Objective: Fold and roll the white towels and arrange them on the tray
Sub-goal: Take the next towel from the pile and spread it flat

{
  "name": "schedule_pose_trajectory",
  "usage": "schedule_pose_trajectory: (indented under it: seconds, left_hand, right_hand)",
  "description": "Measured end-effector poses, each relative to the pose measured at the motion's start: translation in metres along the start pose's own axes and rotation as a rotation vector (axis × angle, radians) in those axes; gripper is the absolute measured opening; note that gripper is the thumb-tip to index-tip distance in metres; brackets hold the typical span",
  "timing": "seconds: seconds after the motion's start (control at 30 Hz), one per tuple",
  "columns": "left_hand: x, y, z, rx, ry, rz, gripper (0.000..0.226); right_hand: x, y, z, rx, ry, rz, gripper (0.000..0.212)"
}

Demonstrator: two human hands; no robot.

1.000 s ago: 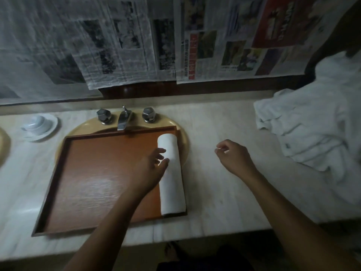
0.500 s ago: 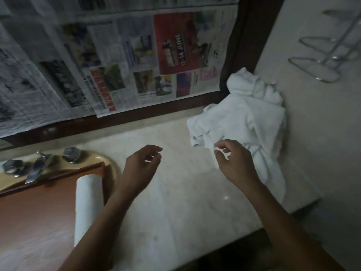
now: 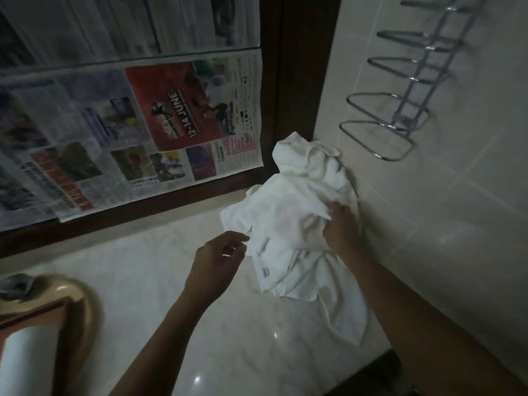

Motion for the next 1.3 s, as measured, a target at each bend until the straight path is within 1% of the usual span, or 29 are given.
schedule_pose_trajectory:
  seconds: [0.07,0.13,0.17,0.2,0.27,0.33,0.37,0.4,0.43,0.47,0.5,0.53,0.57,0.63,0.7,0.73,0.77,0.8,0.83,0.87,0.97,1.03,1.1,1.17,1.2,1.23,1.3]
  left_hand:
    - [0.001,-0.003,0.001,0.0,0.009,0.01,0.017]
    - [-0.002,-0.003,0.005,-0.017,0.022,-0.009,0.018]
    - [-0.004,-0.001,0.007,-0.017,0.036,-0.023,0.02]
    - [-0.005,-0.001,0.008,-0.015,0.039,-0.034,0.022]
    - [-0.006,-0.004,0.002,-0.024,0.028,-0.05,0.027]
    - [-0.013,-0.008,-0.008,-0.002,0.024,-0.074,0.051]
    - [-0.018,-0.009,-0.014,-0.033,0.012,-0.081,0.064]
    - [-0.024,-0.01,-0.021,-0.065,-0.029,-0.074,0.071]
    - [-0.029,-0.009,-0.027,-0.103,-0.077,-0.048,0.069]
    - [-0.034,-0.009,-0.029,-0.134,-0.129,-0.026,0.057]
    - [-0.032,-0.006,-0.03,-0.149,-0.151,0.001,0.041]
    - [-0.025,0.0,-0.032,-0.146,-0.139,0.022,0.028]
    - [-0.016,0.007,-0.033,-0.097,-0.094,0.031,0.024]
    - [0.004,0.022,-0.035,0.079,-0.033,0.038,0.021]
    - [0.031,0.042,-0.04,0.181,-0.053,0.015,0.038]
    - [0.042,0.052,-0.043,0.227,-0.083,-0.02,0.038]
    - [0.055,0.063,-0.043,0.266,-0.078,-0.052,0.032]
    - [0.067,0.072,-0.043,0.303,-0.063,-0.071,0.027]
    - [0.083,0.08,-0.043,0.317,-0.05,-0.072,0.024]
    - [0.099,0.086,-0.043,0.339,-0.025,-0.064,0.023]
    - [0.149,0.102,-0.035,0.445,0.077,-0.049,0.024]
    - [0.185,0.108,-0.026,0.539,0.149,-0.07,0.028]
    - [0.222,0.108,-0.013,0.603,0.256,-0.098,0.026]
    - [0.256,0.107,0.005,0.676,0.363,-0.156,0.017]
    - [0.27,0.107,0.013,0.656,0.405,-0.161,0.018]
    - [0.285,0.105,0.025,0.589,0.43,-0.125,0.02]
    - [0.312,0.102,0.049,0.34,0.427,0.045,0.016]
  right_hand:
    - [-0.005,0.022,0.004,-0.039,-0.062,0.009,0.036]
    - [-0.008,0.047,0.013,-0.127,-0.068,-0.013,0.034]
    - [-0.007,0.059,0.023,-0.176,-0.039,-0.021,0.035]
    - [-0.002,0.072,0.036,-0.22,0.015,-0.013,0.034]
    - [0.014,0.093,0.07,-0.322,0.17,0.061,0.031]
    - [0.036,0.108,0.108,-0.395,0.375,0.179,0.031]
    - [0.048,0.112,0.125,-0.417,0.47,0.247,0.032]
    - [0.061,0.116,0.141,-0.439,0.547,0.319,0.035]
    - [0.073,0.119,0.156,-0.467,0.611,0.38,0.038]
    - [0.083,0.122,0.168,-0.496,0.663,0.415,0.039]
    - [0.091,0.124,0.178,-0.53,0.705,0.431,0.038]
    - [0.097,0.127,0.184,-0.575,0.722,0.444,0.034]
    - [0.1,0.129,0.188,-0.63,0.715,0.452,0.031]
    - [0.104,0.131,0.189,-0.712,0.672,0.47,0.029]
    - [0.11,0.126,0.185,-0.673,0.617,0.504,0.034]
    - [0.113,0.119,0.179,-0.594,0.588,0.542,0.037]
    - [0.119,0.109,0.173,-0.479,0.568,0.589,0.038]
    - [0.125,0.097,0.166,-0.337,0.555,0.63,0.034]
    - [0.134,0.084,0.158,-0.205,0.544,0.665,0.025]
    - [0.144,0.071,0.151,-0.109,0.523,0.704,0.019]
    - [0.18,0.04,0.135,0.01,0.47,0.811,0.028]
    - [0.207,0.028,0.128,-0.05,0.444,0.859,0.022]
    - [0.232,0.024,0.122,-0.254,0.348,0.887,0.015]
    - [0.258,0.025,0.123,-0.479,0.289,0.879,0.015]
    - [0.269,0.026,0.128,-0.56,0.3,0.857,0.013]
    - [0.281,0.027,0.134,-0.61,0.324,0.831,0.012]
    - [0.302,0.032,0.151,-0.655,0.349,0.777,0.009]
Point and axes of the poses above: each hand's wrist, its own x-axis away from the middle knuckle, its own y-axis out of the back of the hand, z = x × y, the point moved 4 cm from there along -x, towards the middle knuckle, and after that the axes turned 4 degrees about z, right-handed, at the moved point
